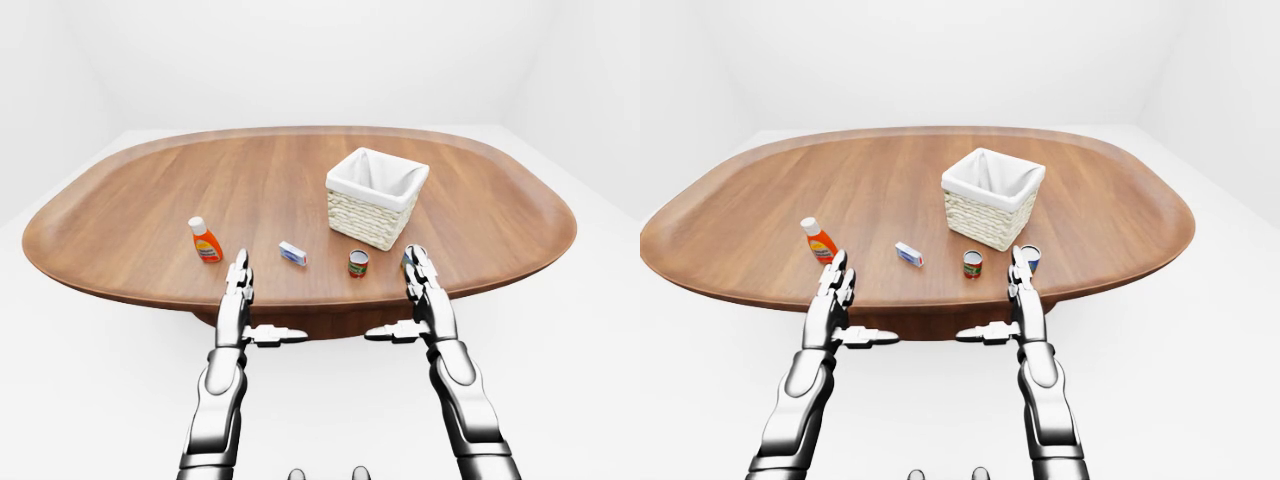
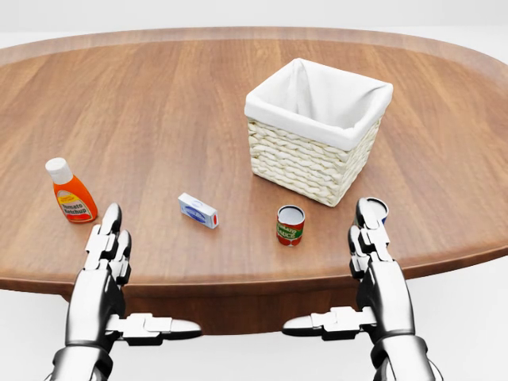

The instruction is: Pick up the alphabet soup and the cream cheese box, and put them in the basket.

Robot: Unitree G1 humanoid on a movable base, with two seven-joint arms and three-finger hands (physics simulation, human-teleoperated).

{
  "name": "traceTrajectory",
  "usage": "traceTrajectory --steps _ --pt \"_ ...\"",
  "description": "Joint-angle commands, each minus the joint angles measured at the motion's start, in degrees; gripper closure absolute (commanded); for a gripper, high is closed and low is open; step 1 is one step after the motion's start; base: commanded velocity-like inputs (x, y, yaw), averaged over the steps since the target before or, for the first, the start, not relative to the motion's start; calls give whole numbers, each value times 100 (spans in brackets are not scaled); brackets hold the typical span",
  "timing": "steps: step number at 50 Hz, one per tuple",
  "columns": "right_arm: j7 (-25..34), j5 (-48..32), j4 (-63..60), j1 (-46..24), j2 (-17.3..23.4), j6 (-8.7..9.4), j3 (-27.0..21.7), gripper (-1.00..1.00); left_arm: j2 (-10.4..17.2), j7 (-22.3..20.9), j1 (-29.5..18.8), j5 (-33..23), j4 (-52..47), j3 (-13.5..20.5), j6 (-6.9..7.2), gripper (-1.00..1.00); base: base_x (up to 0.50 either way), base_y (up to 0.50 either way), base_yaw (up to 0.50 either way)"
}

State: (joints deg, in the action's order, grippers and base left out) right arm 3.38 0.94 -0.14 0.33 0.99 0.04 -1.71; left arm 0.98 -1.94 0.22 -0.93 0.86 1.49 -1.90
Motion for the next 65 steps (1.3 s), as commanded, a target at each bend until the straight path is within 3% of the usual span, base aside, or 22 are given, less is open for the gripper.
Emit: traceTrajectory --steps 1,5,7,10,13,18,23,29,32,37,48,53,59,65 --pt "15 11 40 -10 5 -18 -11 -100 -5 13 20 -59 -40 -17 32 -100 0 0 0" --pt "-1 -31 -14 17 1 -17 11 -100 -5 4 9 -39 5 -6 -5 -100 0 0 0" --pt "-3 -42 -59 36 -3 0 21 -100 5 -6 -28 -21 114 15 -89 -100 0 0 0" --pt "6 -38 -13 17 -1 -30 15 -100 -4 -2 17 -22 -19 -2 4 -100 0 0 0" --pt "17 -31 -9 18 0 -30 13 -100 0 -5 0 -23 39 3 -38 -100 0 0 0" --pt "19 -28 25 3 1 -41 8 -100 -7 -3 26 -25 -40 -10 17 -100 0 0 0" --pt "19 -26 -40 25 -2 6 12 -100 7 -14 -25 -22 123 10 -103 -100 0 -8 0" --pt "35 -39 40 1 3 -58 12 -100 -5 -8 21 -38 -11 -14 -8 -100 0 -24 0" --pt "36 -47 30 6 2 -52 18 -100 4 -16 -9 -24 65 6 -58 -100 0 -36 0" --pt "40 -48 6 12 1 -42 21 -100 -5 -9 24 -36 -23 -11 -6 -100 0 -35 0" --pt "35 -55 -4 9 -1 -35 21 -100 -1 -18 -8 -12 38 3 -32 -100 0 -36 0" --pt "27 -69 -54 26 -5 6 35 -100 -8 -12 24 -18 -60 -12 35 -100 0 -36 0" --pt "6 -71 -41 22 -9 -9 27 -100 5 -25 -19 -1 75 12 -52 -100 0 -25 0" --pt "-3 -59 -83 38 -12 -22 24 -100 -4 -19 13 -5 -30 -4 21 -100 0 -15 0"
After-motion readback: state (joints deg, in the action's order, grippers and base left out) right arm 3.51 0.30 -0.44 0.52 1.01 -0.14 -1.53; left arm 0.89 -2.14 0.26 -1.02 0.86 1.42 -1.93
